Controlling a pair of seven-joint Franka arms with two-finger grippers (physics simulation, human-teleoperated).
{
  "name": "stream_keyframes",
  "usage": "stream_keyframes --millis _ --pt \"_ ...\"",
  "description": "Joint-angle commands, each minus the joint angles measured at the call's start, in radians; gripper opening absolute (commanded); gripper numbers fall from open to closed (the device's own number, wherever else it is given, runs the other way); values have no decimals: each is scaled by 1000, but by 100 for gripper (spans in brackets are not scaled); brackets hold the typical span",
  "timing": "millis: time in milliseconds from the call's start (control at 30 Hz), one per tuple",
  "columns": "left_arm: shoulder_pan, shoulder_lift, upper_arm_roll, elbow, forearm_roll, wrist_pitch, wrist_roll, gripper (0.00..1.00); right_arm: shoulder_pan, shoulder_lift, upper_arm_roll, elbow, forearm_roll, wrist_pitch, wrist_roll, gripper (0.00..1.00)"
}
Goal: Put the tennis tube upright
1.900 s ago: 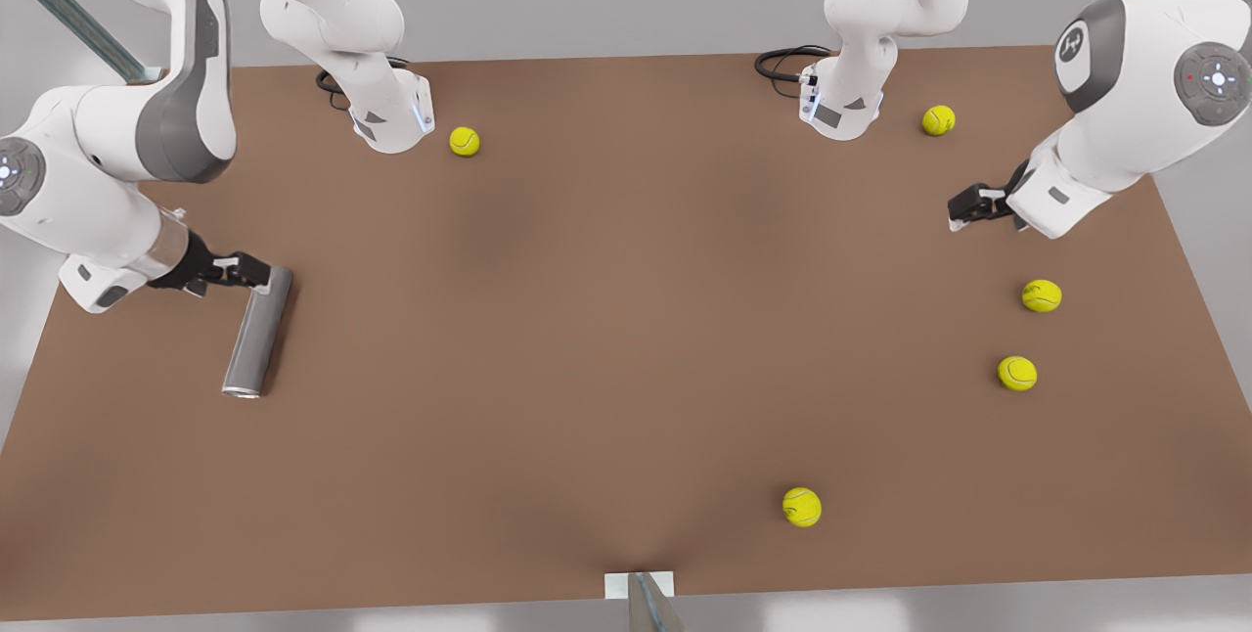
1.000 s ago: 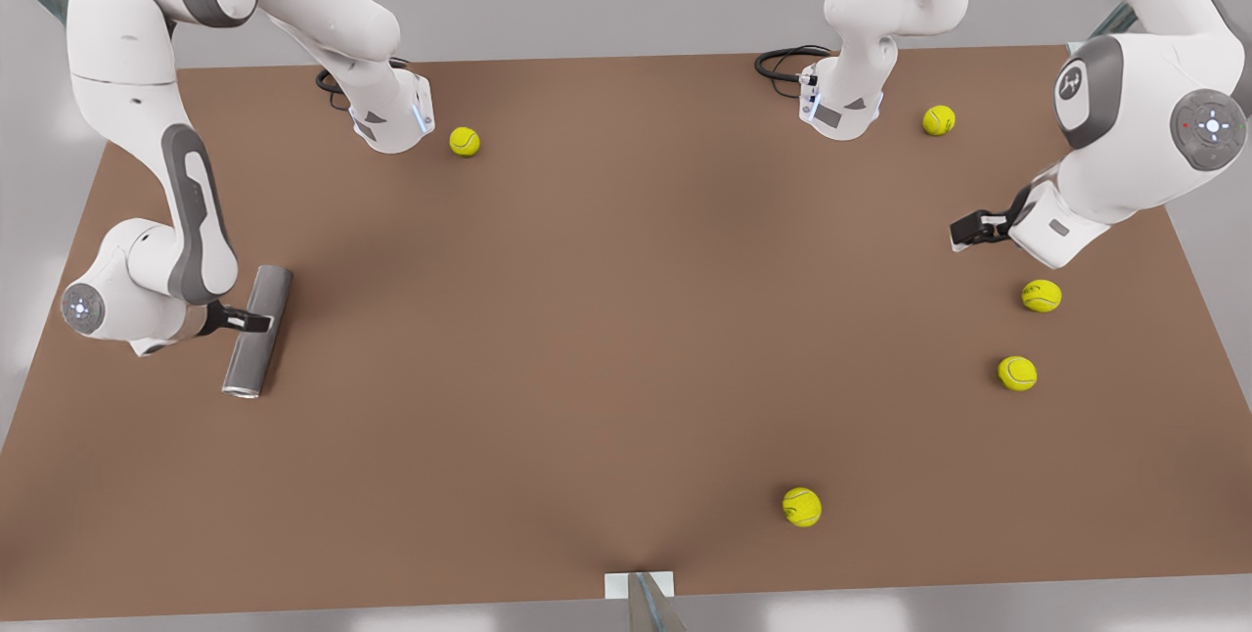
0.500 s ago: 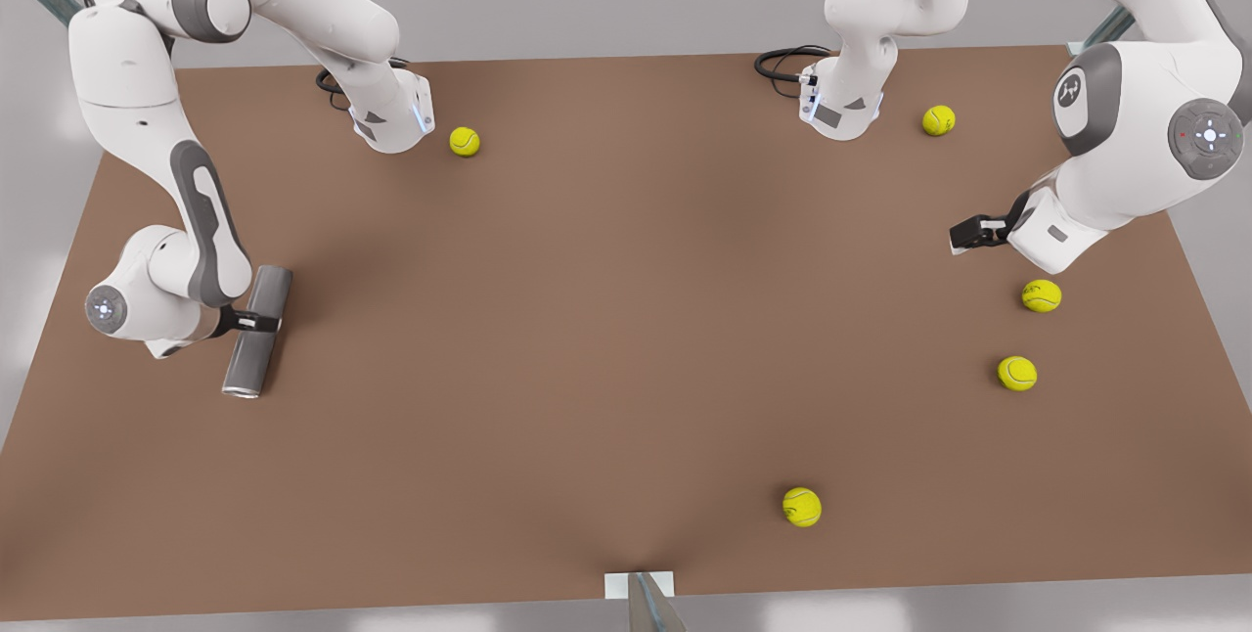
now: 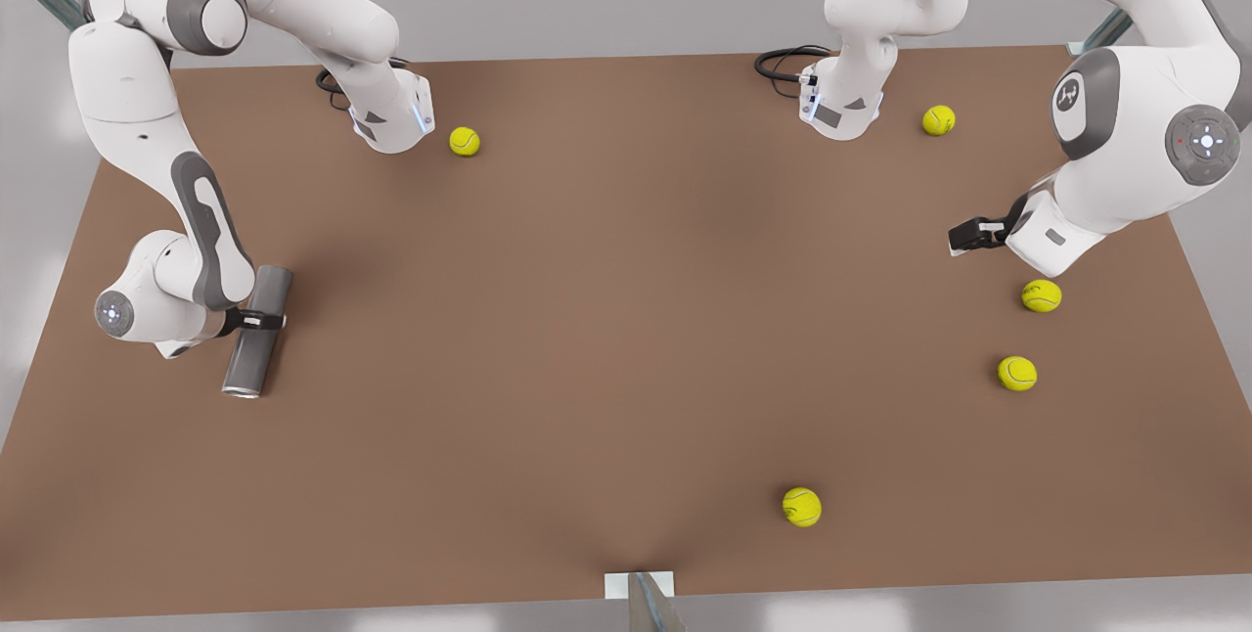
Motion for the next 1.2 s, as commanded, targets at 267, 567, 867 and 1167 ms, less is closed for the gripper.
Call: stream_keyframes --millis 267,567,867,1167 --pt "0 0 0 0 1 -1 -3 100 1 1 0 3 2 -1 -31 65" --pt "0 0 1 0 1 -5 -3 100 136 -20 3 106 3 -152 -36 65" --pt "0 1 1 0 1 -5 -5 100 767 4 3 384 18 -166 -40 65" --pt "1 7 1 0 1 -5 -3 100 1213 240 3 730 2 -149 -117 66"
